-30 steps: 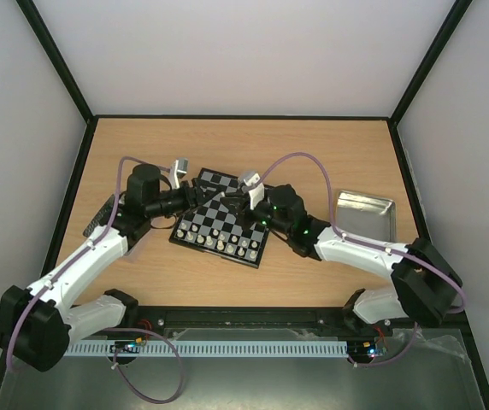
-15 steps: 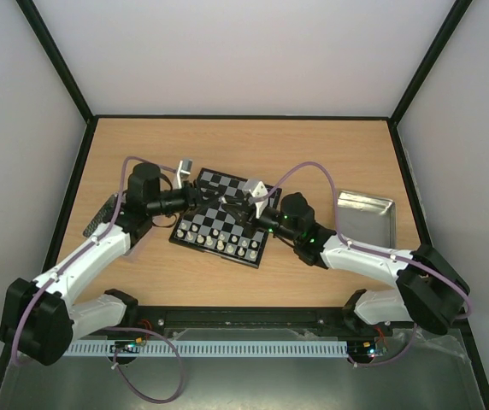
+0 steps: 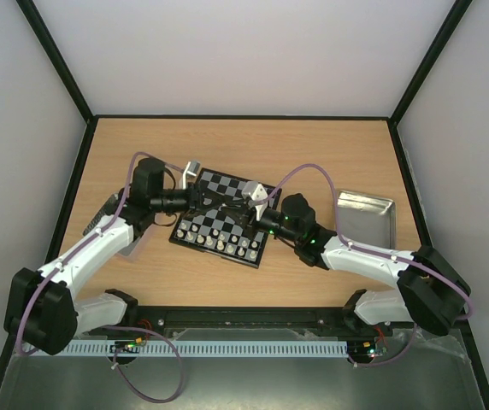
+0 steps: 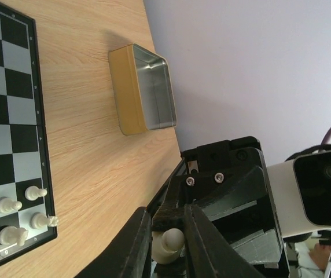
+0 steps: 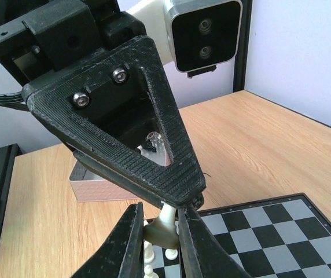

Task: Set up the chess pieces on the board
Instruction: Place the chess piece on the chessboard.

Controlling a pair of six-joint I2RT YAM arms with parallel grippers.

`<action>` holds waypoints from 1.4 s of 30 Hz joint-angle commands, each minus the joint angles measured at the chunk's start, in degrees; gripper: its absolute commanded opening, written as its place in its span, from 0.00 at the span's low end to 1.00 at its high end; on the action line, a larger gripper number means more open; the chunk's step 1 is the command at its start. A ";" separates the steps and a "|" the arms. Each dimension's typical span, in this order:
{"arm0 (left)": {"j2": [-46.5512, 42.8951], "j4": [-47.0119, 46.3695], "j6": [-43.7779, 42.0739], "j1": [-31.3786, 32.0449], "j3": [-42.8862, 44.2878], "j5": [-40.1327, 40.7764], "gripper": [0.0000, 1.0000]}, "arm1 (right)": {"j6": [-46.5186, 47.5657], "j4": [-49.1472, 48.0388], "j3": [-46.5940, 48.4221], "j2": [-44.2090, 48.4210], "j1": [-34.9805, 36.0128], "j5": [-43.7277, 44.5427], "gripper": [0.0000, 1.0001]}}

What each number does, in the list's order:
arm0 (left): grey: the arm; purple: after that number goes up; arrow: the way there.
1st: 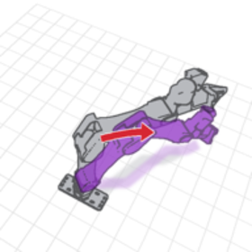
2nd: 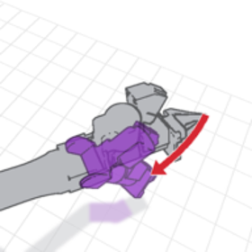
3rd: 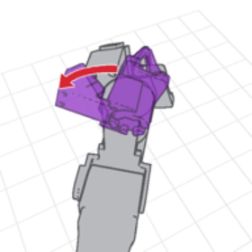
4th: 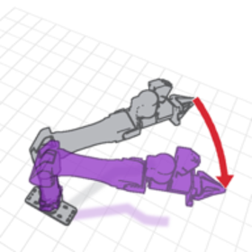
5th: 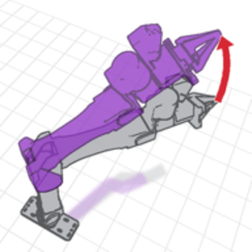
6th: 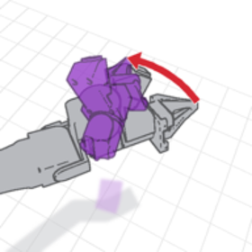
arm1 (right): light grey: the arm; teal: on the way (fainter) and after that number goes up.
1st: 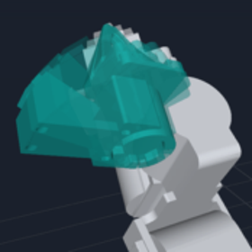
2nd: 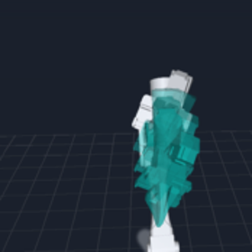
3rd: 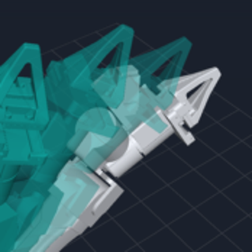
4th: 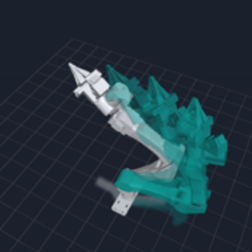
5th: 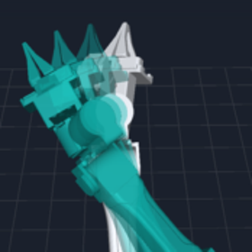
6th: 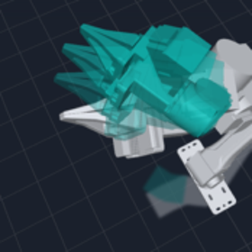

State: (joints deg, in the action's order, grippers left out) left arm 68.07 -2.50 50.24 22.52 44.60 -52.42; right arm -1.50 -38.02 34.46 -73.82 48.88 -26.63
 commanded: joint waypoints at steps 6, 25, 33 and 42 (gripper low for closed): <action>0.27 4.19 -4.78 -0.29 2.00 -2.70 0.02 | 0.15 -2.14 0.59 0.35 0.24 0.34 0.20; -1.90 20.65 -18.63 7.27 1.98 52.20 0.02 | -18.87 3.41 -3.22 7.08 0.21 25.64 0.74; 6.73 22.72 -19.22 13.41 3.64 61.26 0.02 | -22.08 7.61 -2.37 6.01 0.25 32.89 0.74; 13.44 20.40 -20.55 14.51 2.92 59.44 0.03 | -23.45 8.57 -2.35 4.92 0.25 35.39 0.74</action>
State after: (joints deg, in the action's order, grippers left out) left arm 79.40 18.63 31.05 36.49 46.24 6.28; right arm -23.64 -30.02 31.62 -68.38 48.88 5.85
